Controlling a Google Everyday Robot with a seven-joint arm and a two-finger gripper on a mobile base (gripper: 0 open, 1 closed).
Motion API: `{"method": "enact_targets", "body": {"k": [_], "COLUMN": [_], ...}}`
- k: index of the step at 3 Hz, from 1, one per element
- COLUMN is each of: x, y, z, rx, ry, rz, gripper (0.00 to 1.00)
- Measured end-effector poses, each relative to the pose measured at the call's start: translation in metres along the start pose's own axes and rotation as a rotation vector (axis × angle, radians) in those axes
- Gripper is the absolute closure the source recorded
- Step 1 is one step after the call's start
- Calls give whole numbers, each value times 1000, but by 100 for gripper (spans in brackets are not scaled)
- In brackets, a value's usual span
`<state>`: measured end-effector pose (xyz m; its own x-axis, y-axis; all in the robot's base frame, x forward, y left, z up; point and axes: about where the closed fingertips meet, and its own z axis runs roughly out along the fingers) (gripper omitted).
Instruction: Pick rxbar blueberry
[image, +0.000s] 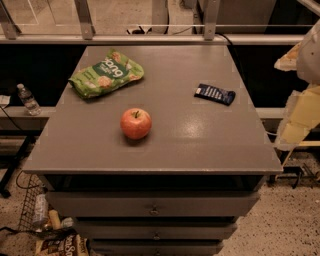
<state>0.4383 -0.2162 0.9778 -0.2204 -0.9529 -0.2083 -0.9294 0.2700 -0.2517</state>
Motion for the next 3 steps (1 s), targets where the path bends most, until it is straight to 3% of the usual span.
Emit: {"method": "enact_targets", "body": {"k": [1, 2, 3], "x": [0, -11, -31], "y": [0, -16, -49], "z": [0, 11, 34], "rx": [0, -11, -23], "ry": [0, -41, -109], "rz": [0, 12, 66], "gripper": [0, 0, 0]}}
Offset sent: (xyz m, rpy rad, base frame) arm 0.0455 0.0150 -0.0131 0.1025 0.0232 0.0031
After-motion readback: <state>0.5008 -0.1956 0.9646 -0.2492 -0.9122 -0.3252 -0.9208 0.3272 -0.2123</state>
